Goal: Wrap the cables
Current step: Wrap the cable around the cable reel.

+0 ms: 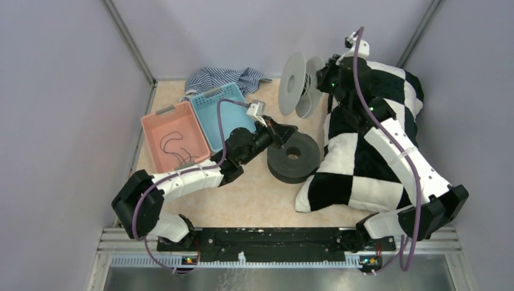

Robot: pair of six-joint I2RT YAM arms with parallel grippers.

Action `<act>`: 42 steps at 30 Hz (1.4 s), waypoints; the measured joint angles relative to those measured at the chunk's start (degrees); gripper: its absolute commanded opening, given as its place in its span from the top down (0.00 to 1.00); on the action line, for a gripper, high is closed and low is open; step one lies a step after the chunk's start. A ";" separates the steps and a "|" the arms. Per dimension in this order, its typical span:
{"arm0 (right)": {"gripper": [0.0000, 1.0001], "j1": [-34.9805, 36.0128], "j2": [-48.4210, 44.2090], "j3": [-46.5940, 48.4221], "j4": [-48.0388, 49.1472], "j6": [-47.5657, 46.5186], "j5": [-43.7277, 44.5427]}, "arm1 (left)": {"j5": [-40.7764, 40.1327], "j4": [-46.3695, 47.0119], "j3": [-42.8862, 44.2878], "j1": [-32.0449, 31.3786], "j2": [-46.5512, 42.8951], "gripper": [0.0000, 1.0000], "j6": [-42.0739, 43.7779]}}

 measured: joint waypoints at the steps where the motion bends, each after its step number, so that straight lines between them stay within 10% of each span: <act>1: 1.00 -0.13 -0.68 -0.57 0.24 1.03 0.00 | -0.57 0.66 -0.61 0.00 0.02 1.00 0.00; 18: 1.00 -7.89 -13.90 -19.15 8.70 26.69 -13.53 | -10.19 7.65 -6.58 0.04 -2.19 1.00 5.90; 42: 1.00 -11.78 -18.10 -26.58 19.15 39.67 -29.18 | -8.92 8.74 -8.57 2.89 -10.84 1.00 9.11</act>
